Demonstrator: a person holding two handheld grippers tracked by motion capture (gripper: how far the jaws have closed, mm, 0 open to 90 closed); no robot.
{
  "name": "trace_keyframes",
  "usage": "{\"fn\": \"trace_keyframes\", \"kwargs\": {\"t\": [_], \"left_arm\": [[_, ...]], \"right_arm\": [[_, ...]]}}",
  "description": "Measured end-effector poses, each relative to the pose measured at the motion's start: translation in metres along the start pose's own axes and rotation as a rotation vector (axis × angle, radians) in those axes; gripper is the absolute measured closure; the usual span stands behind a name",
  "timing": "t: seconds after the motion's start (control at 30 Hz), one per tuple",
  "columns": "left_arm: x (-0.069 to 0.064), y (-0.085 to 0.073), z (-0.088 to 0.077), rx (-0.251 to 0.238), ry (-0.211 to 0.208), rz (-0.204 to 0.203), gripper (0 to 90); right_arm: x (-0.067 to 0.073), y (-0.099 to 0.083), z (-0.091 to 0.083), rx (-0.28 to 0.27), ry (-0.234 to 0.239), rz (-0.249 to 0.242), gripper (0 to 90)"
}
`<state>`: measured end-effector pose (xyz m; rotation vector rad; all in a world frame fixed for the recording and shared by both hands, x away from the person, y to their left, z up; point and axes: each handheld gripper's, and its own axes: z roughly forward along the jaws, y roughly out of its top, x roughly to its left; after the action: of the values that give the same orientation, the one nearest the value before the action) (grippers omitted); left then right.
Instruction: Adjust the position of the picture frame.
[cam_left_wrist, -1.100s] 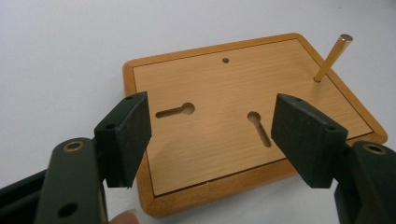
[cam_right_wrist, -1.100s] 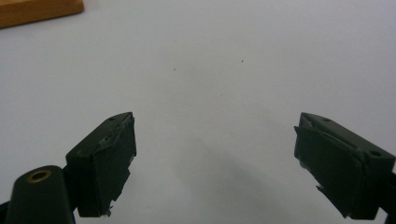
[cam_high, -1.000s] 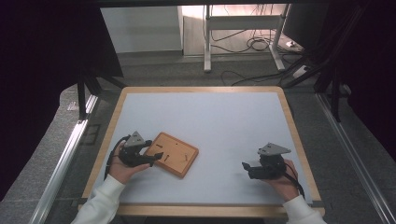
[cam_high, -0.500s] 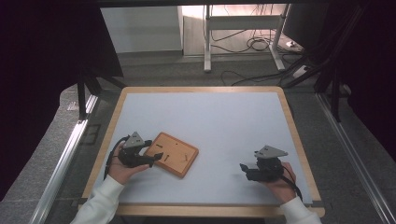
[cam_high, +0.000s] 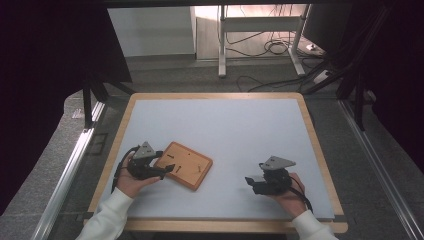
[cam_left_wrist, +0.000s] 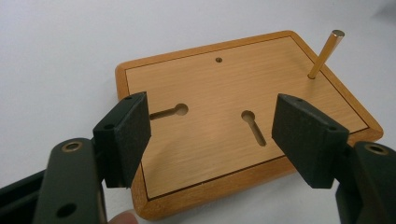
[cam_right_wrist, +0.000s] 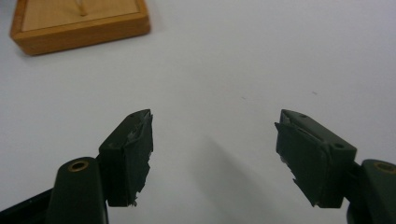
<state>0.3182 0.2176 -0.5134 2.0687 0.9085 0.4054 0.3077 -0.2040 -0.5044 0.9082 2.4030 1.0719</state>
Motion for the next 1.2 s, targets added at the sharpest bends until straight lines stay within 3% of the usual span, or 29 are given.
{"fn": "trace_keyframes", "kwargs": {"t": [0.47, 0.7, 0.93, 1.2], "left_arm": [[0.0, 0.0, 0.001, -0.004, 0.003, -0.002, 28.3], [-0.001, 0.0, 0.002, -0.01, 0.004, 0.001, 28.6], [-0.002, 0.0, 0.003, -0.013, 0.003, 0.006, 28.5], [-0.001, 0.0, 0.003, -0.014, 0.002, 0.008, 28.5]], "right_arm": [[0.04, 0.043, 0.032, -0.005, 0.088, -0.089, 30.7], [0.057, 0.049, 0.049, 0.015, 0.139, -0.119, 31.3], [0.073, 0.056, 0.065, 0.018, 0.162, -0.143, 33.1], [0.084, 0.068, 0.085, 0.002, 0.185, -0.15, 42.5]]}}
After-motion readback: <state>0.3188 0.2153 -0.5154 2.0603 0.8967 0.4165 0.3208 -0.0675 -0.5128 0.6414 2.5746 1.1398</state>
